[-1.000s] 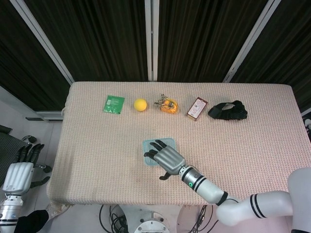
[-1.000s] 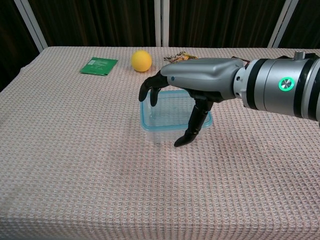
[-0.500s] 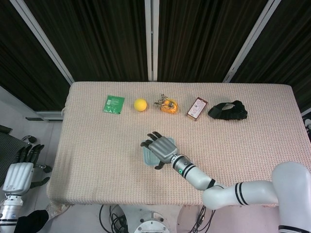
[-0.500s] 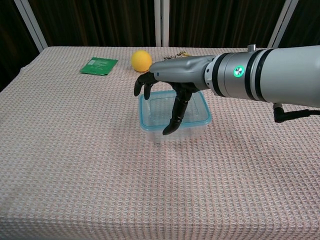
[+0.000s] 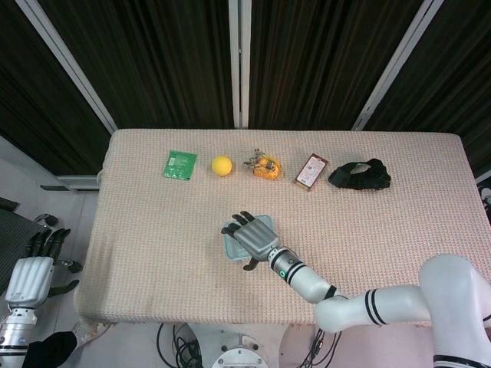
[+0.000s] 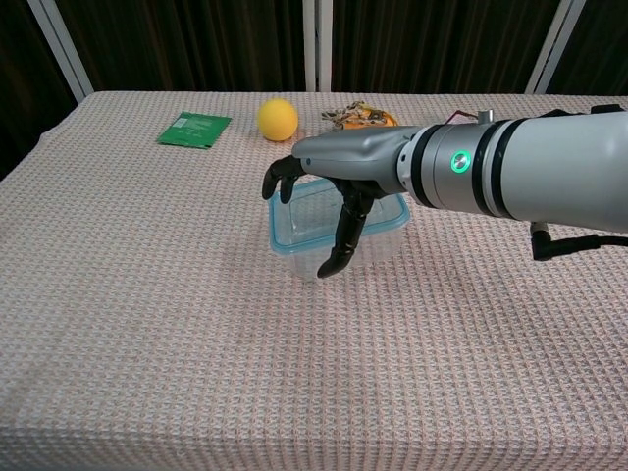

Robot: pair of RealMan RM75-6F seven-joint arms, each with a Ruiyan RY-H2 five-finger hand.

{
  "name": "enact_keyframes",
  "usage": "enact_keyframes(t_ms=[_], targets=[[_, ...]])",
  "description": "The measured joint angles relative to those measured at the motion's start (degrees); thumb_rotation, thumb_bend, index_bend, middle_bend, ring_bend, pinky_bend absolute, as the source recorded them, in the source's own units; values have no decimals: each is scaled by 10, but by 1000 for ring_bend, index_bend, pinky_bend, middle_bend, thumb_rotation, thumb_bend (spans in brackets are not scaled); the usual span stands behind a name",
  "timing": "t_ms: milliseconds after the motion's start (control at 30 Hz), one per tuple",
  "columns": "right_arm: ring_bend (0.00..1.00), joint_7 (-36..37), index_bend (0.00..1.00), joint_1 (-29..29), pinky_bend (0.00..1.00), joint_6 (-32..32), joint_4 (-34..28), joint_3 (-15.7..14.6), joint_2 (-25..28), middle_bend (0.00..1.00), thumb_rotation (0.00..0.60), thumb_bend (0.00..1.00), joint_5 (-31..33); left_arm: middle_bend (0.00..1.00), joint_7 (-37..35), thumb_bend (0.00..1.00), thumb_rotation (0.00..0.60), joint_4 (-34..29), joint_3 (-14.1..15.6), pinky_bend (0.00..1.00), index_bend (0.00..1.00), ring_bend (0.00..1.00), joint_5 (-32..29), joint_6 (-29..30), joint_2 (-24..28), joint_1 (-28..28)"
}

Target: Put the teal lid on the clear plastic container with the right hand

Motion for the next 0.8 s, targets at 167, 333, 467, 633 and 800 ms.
enact_keyframes(t_ms=[167,333,467,633,800], targets=[[0,1,171,-2,0,9,-3,-2,-1,210,600,0,-5,64,-3,0,600,3,1,27,81,0,2,3,-2,1],[0,12,156,-16,0,30,-19,0,9,203,600,0,-32,64,-5,0,600,4,0,26,81,0,4,6,-1,2],[0,26,84,-39,0,61,-42,-4,29,190,600,0,-74,64,-5,0,600,4,-1,27,81,0,7,11,-2,2],[0,51,0,-101,0,134,-84,-25,79,165,600,0,-145,64,-4,0,600,10,-6,27,81,0,11,17,-7,0],[0,91,0,-194,0,234,-113,-67,144,78,600,0,-227,64,6,0,600,11,-12,27,81,0,16,21,-10,-6]])
